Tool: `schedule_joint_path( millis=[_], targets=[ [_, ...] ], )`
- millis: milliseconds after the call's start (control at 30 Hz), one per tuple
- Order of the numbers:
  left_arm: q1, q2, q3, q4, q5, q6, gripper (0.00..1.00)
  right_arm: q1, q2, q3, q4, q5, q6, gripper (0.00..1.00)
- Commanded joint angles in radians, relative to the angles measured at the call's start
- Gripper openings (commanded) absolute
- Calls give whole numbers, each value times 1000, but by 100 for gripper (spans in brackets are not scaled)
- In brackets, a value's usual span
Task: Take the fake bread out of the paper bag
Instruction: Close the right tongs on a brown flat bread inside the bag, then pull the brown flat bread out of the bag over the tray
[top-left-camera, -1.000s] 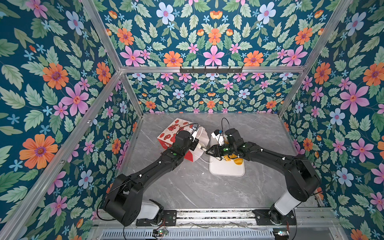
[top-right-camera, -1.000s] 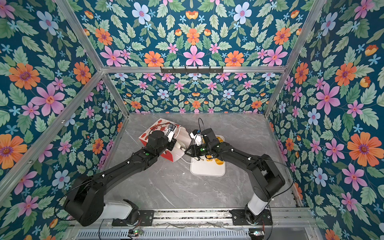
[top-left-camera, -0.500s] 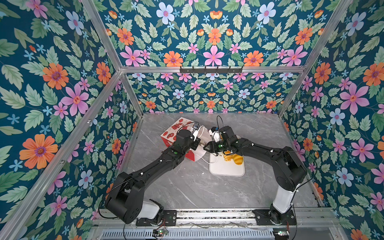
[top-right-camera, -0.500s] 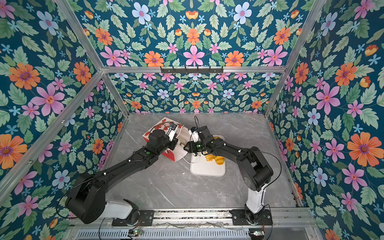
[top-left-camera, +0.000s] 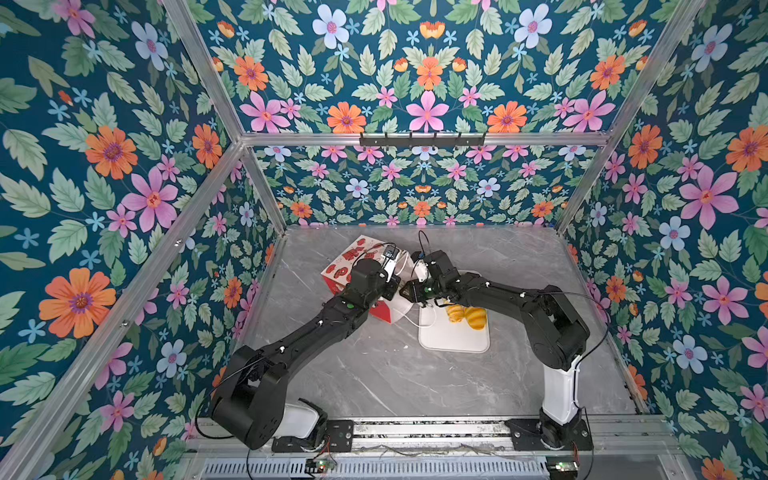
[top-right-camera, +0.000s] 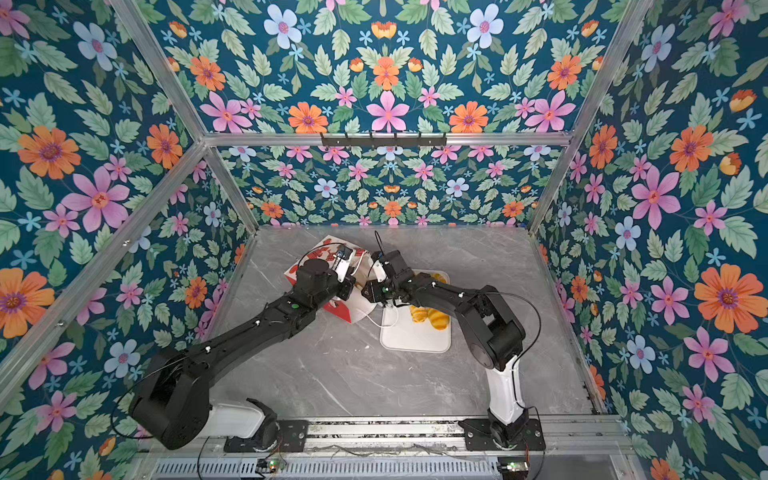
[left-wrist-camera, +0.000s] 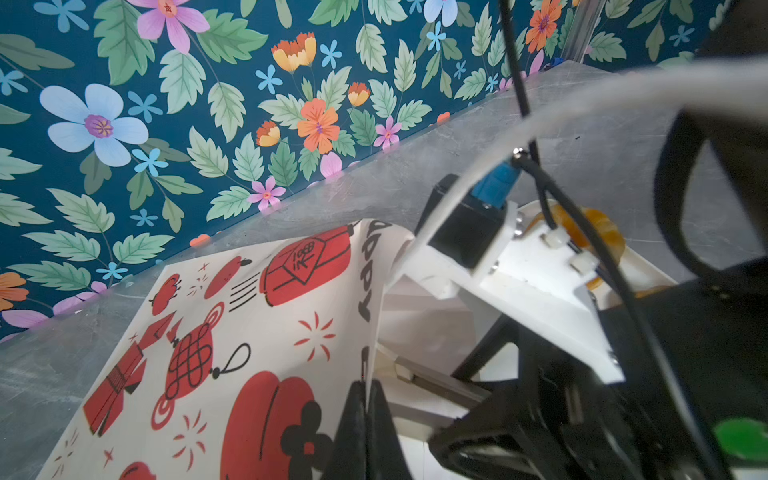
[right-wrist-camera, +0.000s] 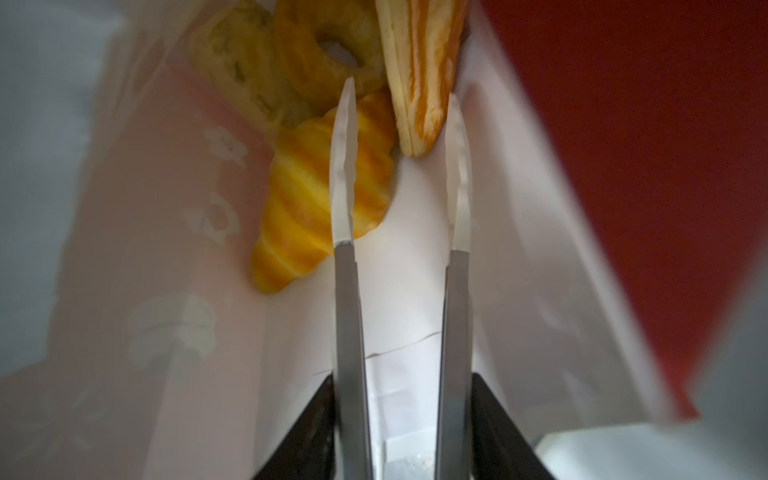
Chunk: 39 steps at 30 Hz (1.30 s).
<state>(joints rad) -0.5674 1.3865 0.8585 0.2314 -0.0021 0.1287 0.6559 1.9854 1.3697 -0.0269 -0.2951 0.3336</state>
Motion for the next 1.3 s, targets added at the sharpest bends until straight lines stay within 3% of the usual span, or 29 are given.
schedule_joint_path(
  millis=[0,167,467,867,1267],
  targets=[
    [-2,-15,-4,62,47,-22,0,2,17,21,16,59,-4,47],
    [-2,-28,-14,72,47,-28,0,9,43,47,24,68,1,47],
    [-2,-37,-33,89,31,-36,0,10,67,40,103,-50,56,46],
    [0,-24,-34,94,5,-32,0,10,37,5,107,-69,36,33],
    [7,15,-10,89,-52,-38,0,10,-82,-33,-94,-19,-45,28]
  ],
)
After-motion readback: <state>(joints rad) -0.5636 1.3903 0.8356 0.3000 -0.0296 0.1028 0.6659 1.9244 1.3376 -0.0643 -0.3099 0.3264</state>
